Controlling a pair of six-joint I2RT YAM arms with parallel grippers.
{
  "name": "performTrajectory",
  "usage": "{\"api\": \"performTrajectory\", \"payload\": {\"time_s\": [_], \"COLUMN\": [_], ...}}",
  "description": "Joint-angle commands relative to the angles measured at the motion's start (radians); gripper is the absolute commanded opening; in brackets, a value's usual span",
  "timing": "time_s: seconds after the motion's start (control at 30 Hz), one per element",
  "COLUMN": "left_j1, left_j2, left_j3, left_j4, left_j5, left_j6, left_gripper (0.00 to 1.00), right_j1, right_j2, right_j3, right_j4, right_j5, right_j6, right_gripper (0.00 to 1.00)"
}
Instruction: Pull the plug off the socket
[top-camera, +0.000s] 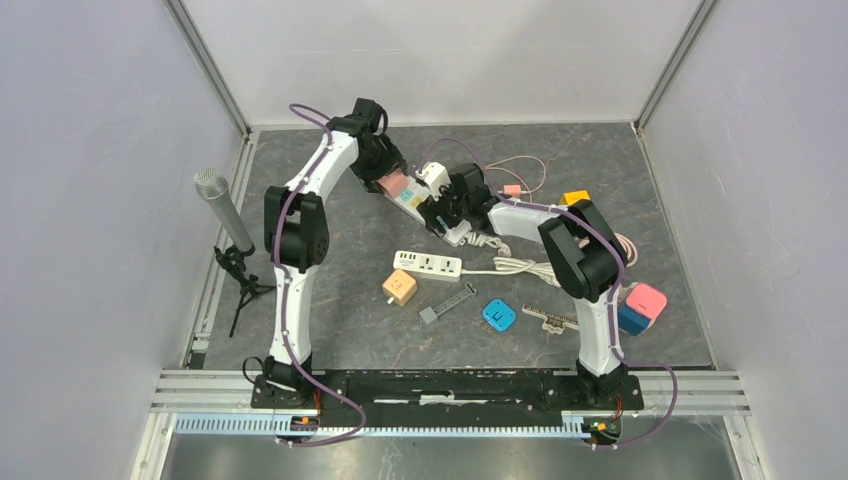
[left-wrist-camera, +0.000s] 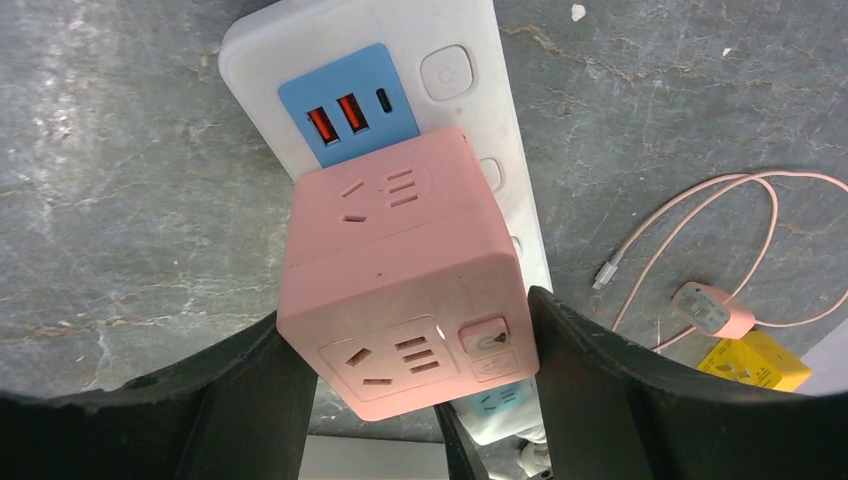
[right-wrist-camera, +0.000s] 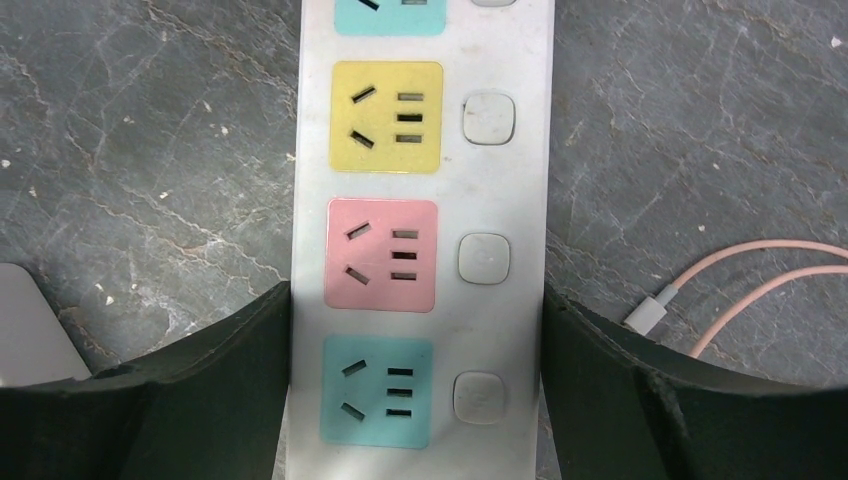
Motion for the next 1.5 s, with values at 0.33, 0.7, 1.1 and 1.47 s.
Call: {"api": "performTrajectory", "payload": {"time_s": [0.33, 0.7, 1.1, 1.47], "left_j1": [0.0, 0.015, -0.016, 0.056], "left_j2": [-0.028, -0.035, -0.045, -0.065], "left_j3": [0.091, 0.06, 0.063, 0.034], "left_j4": [0.033, -0.034, 0.0, 0.033], "left_j5": [0.127, 0.075, 0.155, 0.315], "left_j6": [-0.004, 0.123, 0.099, 0.073], "left_gripper": [0.37, 0.37, 0.36, 0.35], "right_j1": [0.038, 0.058, 0.063, 0.065], "right_j2": [0.095, 0.105, 0.108, 0.12], "right_j3": [-0.005, 0.015, 0.038, 0.033], "right_j4": [-0.144, -0.172, -0.198, -0.2], "right_j5": [0.055, 0.109, 0.116, 0.125], "right_j6": [-0.053, -0.043, -0.017, -0.021], "right_gripper": [0.16, 0.14, 0.12, 0.11]}}
